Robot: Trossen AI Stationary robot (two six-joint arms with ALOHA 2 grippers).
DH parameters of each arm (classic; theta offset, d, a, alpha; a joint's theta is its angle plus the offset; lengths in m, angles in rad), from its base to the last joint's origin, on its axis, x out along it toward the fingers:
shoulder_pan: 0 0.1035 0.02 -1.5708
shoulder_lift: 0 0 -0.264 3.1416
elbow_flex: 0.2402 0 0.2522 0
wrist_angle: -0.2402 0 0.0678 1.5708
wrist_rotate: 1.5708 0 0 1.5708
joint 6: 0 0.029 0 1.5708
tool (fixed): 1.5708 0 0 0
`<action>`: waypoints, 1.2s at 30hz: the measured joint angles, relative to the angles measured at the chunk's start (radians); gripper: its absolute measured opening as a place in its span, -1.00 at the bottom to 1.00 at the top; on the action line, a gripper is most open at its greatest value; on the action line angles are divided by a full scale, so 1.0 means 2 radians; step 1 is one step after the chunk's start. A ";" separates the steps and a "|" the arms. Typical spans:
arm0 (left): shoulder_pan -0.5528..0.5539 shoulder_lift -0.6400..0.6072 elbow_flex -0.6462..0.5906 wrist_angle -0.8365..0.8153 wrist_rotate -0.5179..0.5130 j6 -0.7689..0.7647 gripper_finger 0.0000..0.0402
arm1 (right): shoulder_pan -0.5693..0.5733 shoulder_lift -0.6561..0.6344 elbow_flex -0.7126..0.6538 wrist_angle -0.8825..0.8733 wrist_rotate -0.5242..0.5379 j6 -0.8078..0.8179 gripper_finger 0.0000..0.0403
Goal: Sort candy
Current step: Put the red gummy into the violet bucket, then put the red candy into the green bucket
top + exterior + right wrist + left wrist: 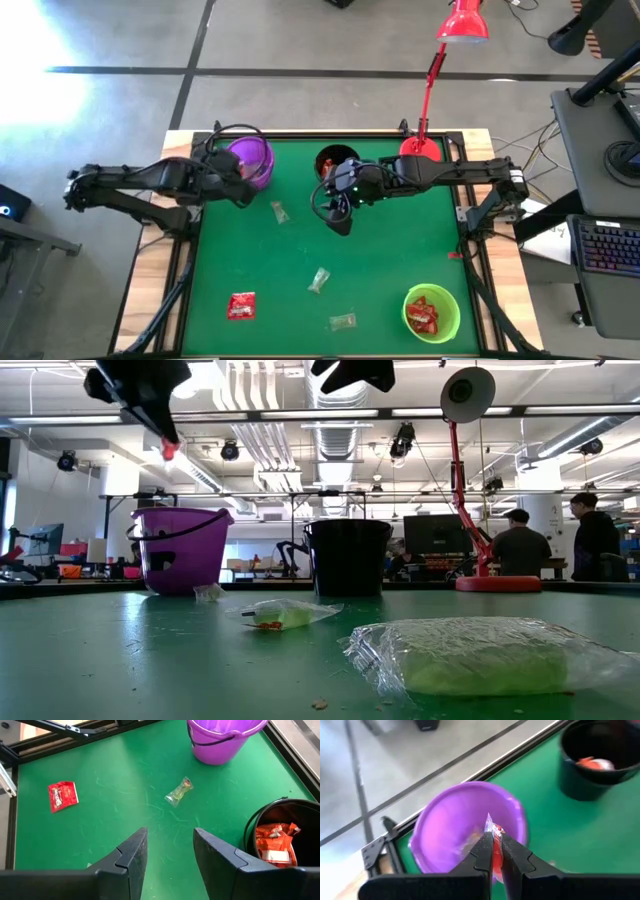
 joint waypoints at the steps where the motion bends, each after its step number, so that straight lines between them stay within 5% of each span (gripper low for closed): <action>1: 0.008 0.000 -0.004 0.000 0.000 0.000 -0.99 | 0.000 0.000 0.000 0.000 0.000 0.000 -0.25; 9: 0.075 0.000 -0.017 0.002 0.001 0.007 -0.99 | 0.000 0.000 0.000 0.000 0.000 0.000 -0.27; 21: 0.158 0.037 -0.018 0.048 0.030 0.121 -0.96 | 0.000 0.000 0.000 0.000 0.000 0.000 -0.30; 36: 0.165 0.107 -0.018 0.057 0.042 0.122 -0.51 | 0.000 0.000 0.000 0.000 0.000 -0.001 -0.28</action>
